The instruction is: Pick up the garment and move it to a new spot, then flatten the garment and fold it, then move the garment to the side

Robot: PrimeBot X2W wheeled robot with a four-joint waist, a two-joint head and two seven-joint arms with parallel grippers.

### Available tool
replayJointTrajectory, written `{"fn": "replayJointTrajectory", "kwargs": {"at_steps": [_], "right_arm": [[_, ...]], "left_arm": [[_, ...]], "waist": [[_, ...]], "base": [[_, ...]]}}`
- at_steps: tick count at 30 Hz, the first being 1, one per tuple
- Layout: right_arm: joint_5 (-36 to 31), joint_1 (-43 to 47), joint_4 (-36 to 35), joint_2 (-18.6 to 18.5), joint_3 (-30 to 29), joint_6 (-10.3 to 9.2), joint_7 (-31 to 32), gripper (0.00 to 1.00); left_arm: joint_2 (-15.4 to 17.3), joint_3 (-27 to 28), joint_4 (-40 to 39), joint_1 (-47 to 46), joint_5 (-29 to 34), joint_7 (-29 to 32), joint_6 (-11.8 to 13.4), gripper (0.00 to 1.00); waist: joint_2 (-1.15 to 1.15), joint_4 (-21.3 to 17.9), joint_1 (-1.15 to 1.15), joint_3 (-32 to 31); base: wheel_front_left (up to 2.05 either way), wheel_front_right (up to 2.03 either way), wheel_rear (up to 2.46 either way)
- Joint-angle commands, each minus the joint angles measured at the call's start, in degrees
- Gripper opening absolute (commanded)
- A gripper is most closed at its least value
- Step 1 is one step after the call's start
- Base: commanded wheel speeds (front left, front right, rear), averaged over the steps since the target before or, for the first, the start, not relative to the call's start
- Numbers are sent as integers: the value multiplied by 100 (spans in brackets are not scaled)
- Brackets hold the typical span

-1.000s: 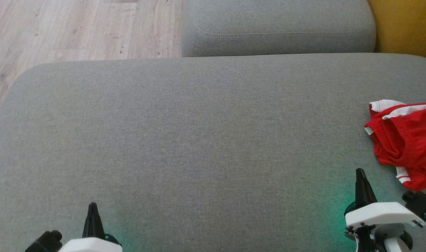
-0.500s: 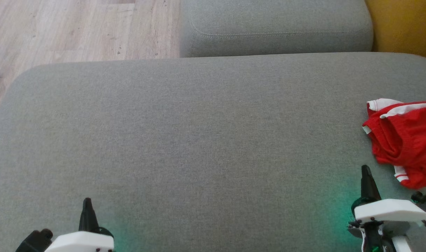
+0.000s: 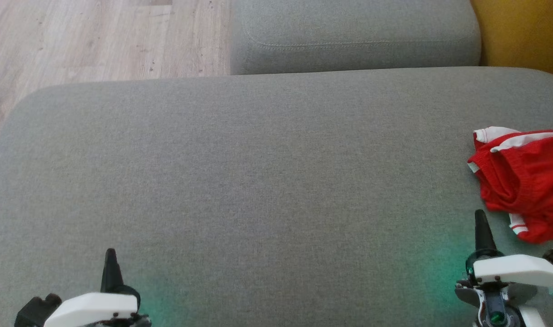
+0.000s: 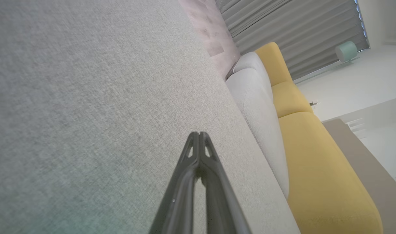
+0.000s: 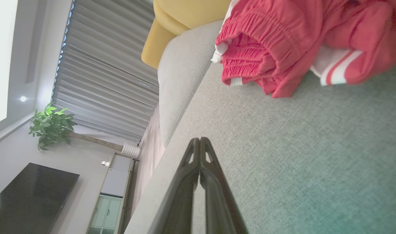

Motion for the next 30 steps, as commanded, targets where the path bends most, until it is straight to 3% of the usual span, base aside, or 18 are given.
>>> {"fn": "replayJointTrajectory", "kwargs": {"at_steps": [1, 30], "right_arm": [[235, -287, -258, -22, 35, 14, 54, 0], [2147, -314, -674, -28, -133, 18, 515, 0]], "left_arm": [[15, 211, -221, -312, -209, 60, -29, 0], [19, 479, -483, -519, -2025, 522, -173, 0]], "waist": [[0, -6, 0, -1], [0, -93, 0, -7]], "base": [[0, 0, 0], [0, 0, 0]]}}
